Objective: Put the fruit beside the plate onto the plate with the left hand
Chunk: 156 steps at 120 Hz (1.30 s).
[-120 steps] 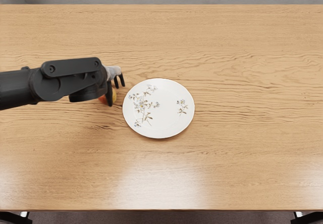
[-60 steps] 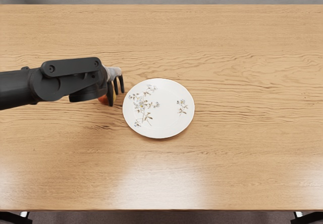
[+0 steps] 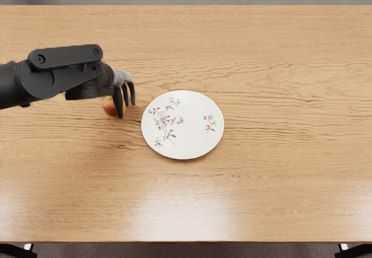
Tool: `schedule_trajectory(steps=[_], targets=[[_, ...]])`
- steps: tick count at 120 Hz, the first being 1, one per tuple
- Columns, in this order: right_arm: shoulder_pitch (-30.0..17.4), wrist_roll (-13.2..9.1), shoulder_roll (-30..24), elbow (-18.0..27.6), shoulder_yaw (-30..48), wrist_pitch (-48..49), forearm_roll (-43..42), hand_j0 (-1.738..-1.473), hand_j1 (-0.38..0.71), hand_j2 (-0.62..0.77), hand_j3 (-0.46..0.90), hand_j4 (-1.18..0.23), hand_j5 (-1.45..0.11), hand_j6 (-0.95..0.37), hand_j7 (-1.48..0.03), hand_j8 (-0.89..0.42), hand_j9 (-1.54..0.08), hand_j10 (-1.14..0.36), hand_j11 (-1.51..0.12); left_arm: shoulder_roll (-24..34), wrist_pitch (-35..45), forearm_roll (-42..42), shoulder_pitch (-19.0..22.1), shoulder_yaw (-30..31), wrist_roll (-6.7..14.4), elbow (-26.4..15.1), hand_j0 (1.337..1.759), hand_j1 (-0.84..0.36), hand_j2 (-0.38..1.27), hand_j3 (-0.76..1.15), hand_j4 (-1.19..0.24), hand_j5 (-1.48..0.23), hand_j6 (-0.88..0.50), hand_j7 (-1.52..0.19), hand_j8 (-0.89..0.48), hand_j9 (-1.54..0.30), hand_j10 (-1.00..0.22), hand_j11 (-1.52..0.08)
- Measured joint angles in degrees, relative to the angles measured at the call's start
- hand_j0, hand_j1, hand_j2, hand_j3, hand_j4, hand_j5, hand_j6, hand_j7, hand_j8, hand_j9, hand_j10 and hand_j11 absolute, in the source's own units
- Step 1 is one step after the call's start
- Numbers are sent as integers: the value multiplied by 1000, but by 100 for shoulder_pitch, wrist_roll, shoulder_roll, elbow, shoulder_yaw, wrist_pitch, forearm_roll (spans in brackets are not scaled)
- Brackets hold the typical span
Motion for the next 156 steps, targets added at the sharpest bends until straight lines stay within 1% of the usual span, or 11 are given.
schedule_trajectory(steps=[34, 43, 52, 54, 60, 66, 80, 101, 117, 134, 156], targets=[[0, 0, 0, 0, 0, 0, 0, -1658, -307, -7, 0, -35, -45, -35, -45, -35, -45, -35, -45, -15, -428, -565, -580, 24, -1, -87, 1653, -354, 315, 0, -724, -1007, -619, -1013, -369, -980, -438, -985], [-1, 0, 0, 1, 0, 0, 0, -1658, -307, -7, 0, -35, -45, -35, -45, -35, -45, -35, -45, -121, -497, -842, -856, 118, 0, -138, 1653, -363, 347, 0, -726, -1006, -635, -1010, -375, -977, -463, -985], [0, 0, 0, 0, 0, 0, 0, -1658, -307, -7, 0, -35, -45, -35, -45, -35, -45, -35, -45, -399, -527, -1078, -958, 185, -1, -171, 1653, -382, 356, 0, -727, -1007, -627, -1010, -369, -984, -423, -987], [0, 0, 0, 0, 0, 0, 0, -1658, -307, -7, 0, -35, -45, -35, -45, -35, -45, -35, -45, -457, -528, -1121, -969, 193, -2, -175, 1653, -387, 372, 0, -727, -1007, -629, -1010, -370, -986, -425, -988], [0, 1, 0, 0, 0, 0, 0, -1658, -307, -7, 0, -35, -45, -35, -45, -35, -45, -35, -45, -562, -536, -1221, -983, 212, -1, -177, 1652, -354, 303, 0, -724, -1013, -625, -1014, -365, -990, -434, -990], [0, 1, 0, 0, 0, 0, 0, -1658, -307, -7, 0, -35, -45, -35, -45, -35, -45, -35, -45, -716, -535, -1280, -1003, 225, -1, -169, 1653, -350, 349, 0, -727, -1009, -647, -1009, -391, -987, -447, -987], [0, 1, 0, 1, 0, 0, 0, -1658, -307, -7, 0, -35, -45, -35, -45, -35, -45, -35, -45, -971, -524, -1422, -1015, 240, 1, -130, 1653, -360, 339, 0, -723, -1018, -646, -1014, -377, -1000, -437, -985], [-1, 0, 0, 1, 0, 0, 0, -1658, -307, -7, 0, -35, -45, -35, -45, -35, -45, -35, -45, -1355, -505, -1475, -1004, 246, -1, 97, 1653, -350, 343, 0, -726, -1014, -662, -1012, -390, -990, -459, -987], [-3, 0, 0, 1, -5, 0, 0, -1658, -307, -7, 0, -35, -45, -35, -45, -35, -45, -35, -45, -1415, -509, -1483, -972, 249, -1, 256, 1653, -351, 328, 0, -724, -1007, -654, -1010, -383, -984, -446, -986], [-3, 1, 0, 0, -8, 0, 0, -1658, -308, -7, 0, -35, -45, -35, -45, -35, -45, -35, -45, -1415, -504, -1479, -960, 244, -2, 320, 1655, -310, 288, 0, -648, -879, -614, -881, -449, -864, -479, -869], [-4, 1, 0, 0, -9, 0, 0, -1658, -307, -7, 0, -35, -45, -35, -45, -35, -45, -35, -45, -1415, -469, -1472, -951, 239, -2, 359, 1657, -157, 158, 0, -463, -617, -449, -617, -382, -610, -394, -612]])
